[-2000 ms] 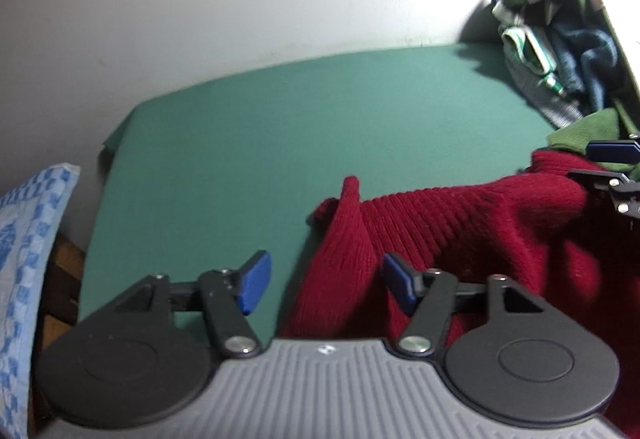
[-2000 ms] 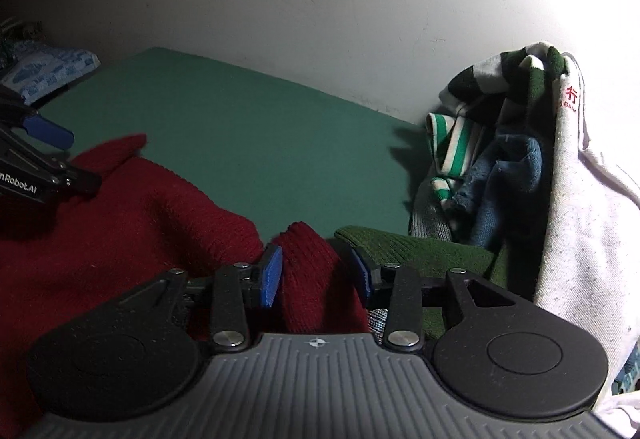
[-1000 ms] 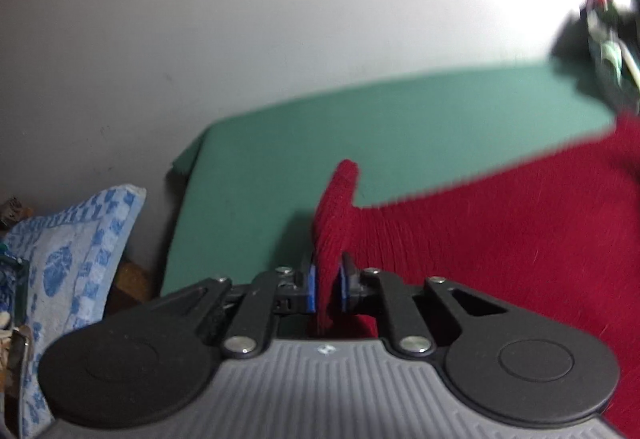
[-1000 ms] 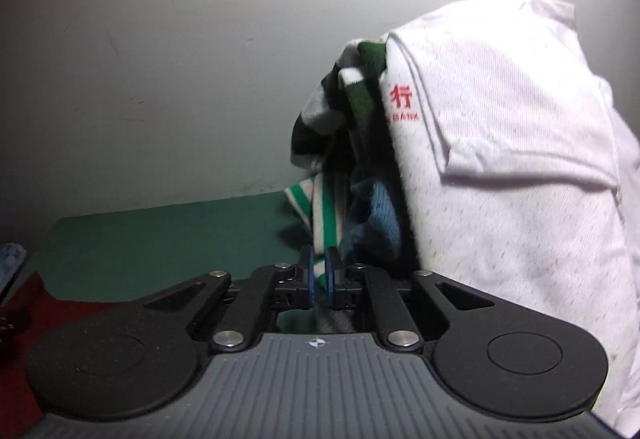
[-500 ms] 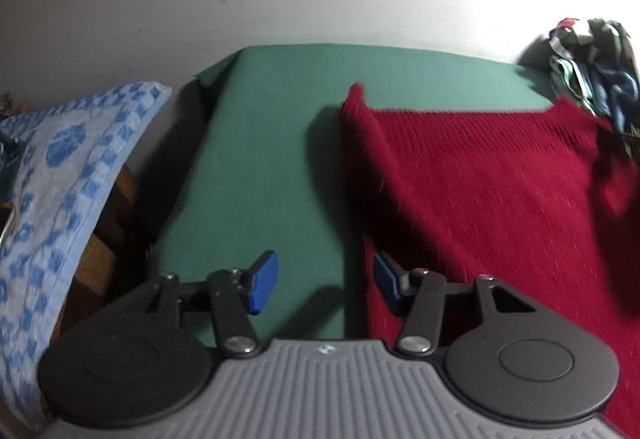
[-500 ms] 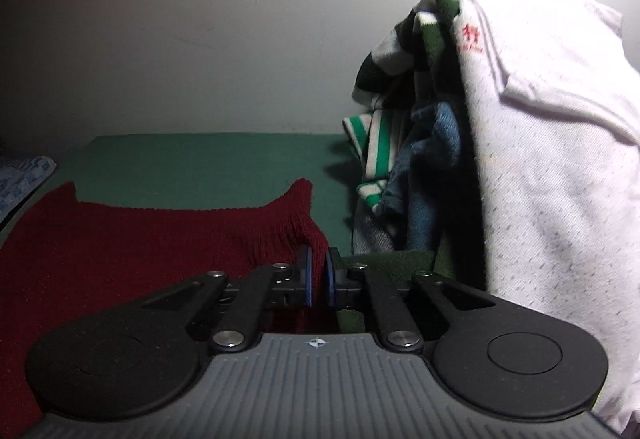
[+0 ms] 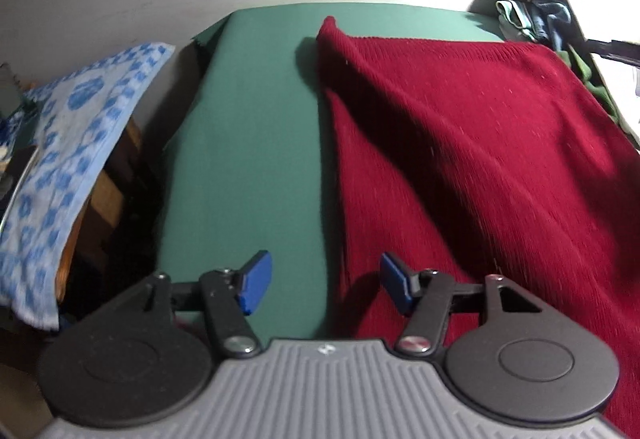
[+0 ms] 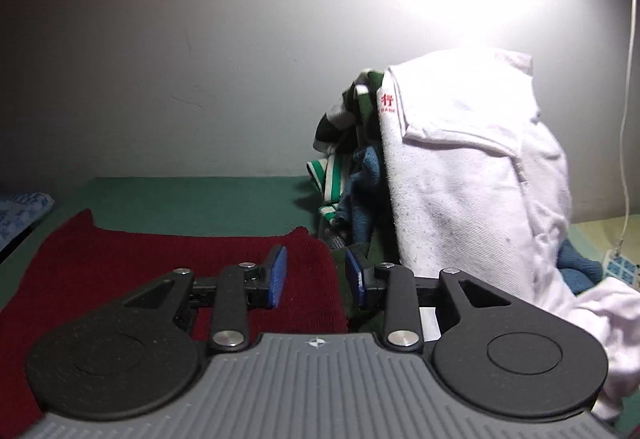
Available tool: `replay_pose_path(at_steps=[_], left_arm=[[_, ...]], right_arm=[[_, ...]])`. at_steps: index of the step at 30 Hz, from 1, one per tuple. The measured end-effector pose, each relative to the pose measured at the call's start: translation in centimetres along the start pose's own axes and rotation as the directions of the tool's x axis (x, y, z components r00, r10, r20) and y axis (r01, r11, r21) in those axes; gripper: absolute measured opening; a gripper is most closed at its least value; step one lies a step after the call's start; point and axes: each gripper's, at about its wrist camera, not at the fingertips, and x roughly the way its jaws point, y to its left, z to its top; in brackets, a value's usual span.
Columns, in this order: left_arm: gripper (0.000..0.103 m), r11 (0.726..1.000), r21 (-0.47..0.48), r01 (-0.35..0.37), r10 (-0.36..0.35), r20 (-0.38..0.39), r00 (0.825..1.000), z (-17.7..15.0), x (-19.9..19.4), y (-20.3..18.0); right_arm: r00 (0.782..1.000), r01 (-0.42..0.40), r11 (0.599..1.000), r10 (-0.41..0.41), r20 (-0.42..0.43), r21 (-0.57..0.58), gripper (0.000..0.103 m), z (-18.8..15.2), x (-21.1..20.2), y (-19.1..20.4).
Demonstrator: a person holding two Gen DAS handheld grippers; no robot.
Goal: Fold clothes
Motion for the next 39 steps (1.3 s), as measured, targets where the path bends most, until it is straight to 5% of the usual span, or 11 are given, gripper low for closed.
replay_pose_path(at_steps=[1,3,4,7,9,10,13,18,25,29,39], left_arm=[[0.057,1.000,-0.012,0.007,-0.007,-0.005,1.000,-0.7,-0.3,0.1],[0.052,0.999,-0.036,0.016,-0.016,-0.011,1.000,-1.9,-1.0,0.1],[0.047,0.999,-0.045,0.022,-0.022,-0.012,1.000,-2.4,-1.3,0.0],[0.047,0.996,-0.073,0.050,-0.051,-0.007,0.999,-3.7,-2.0,-0.4],[0.047,0.996,-0.068,0.053,-0.053,0.001,0.999,-4.3,-2.3,-1.0],[0.049,0.997,-0.058,0.051,-0.051,0.003,0.999,-4.5,-2.4,-1.2],[0.057,0.999,-0.033,0.043,-0.042,0.006,0.999,-4.9,-2.6,-1.5],[0.055,1.000,-0.020,0.004,-0.004,0.002,1.000,-4.5,-2.2,-1.0],[0.011,0.997,0.019,-0.078,0.079,-0.024,0.997,-4.7,-3.2,-2.7],[0.011,0.989,0.030,-0.145,0.146,-0.035,0.989,-5.4,-4.0,-3.2],[0.015,0.959,0.022,-0.284,0.284,-0.070,0.956,-8.0,-5.9,-2.8]], right_arm=[[1.000,0.006,1.000,-0.006,0.026,-0.006,0.043,-1.1,-1.9,0.3],[0.999,-0.002,1.000,0.002,0.032,0.010,0.073,-3.0,-5.2,0.5],[1.000,-0.013,1.000,0.012,0.019,0.029,0.074,-3.8,-6.8,0.5],[0.989,-0.043,0.999,0.047,-0.143,0.031,0.071,-5.1,-8.3,1.4],[0.967,-0.080,0.995,0.092,-0.238,0.056,0.039,-6.5,-8.9,1.0],[0.959,-0.087,0.993,0.104,-0.265,0.075,0.034,-7.7,-9.6,1.1],[0.948,-0.053,0.993,0.082,-0.306,0.103,0.039,-9.7,-12.5,0.2],[0.945,-0.010,0.995,0.043,-0.323,0.103,0.045,-10.8,-13.6,-1.1],[0.945,-0.031,0.995,0.061,-0.320,0.100,0.048,-11.3,-13.8,-1.9],[0.951,-0.048,0.994,0.075,-0.299,0.096,0.057,-11.4,-14.6,-2.6],[0.947,-0.095,0.992,0.116,-0.301,0.083,0.057,-11.9,-15.5,-5.2]])
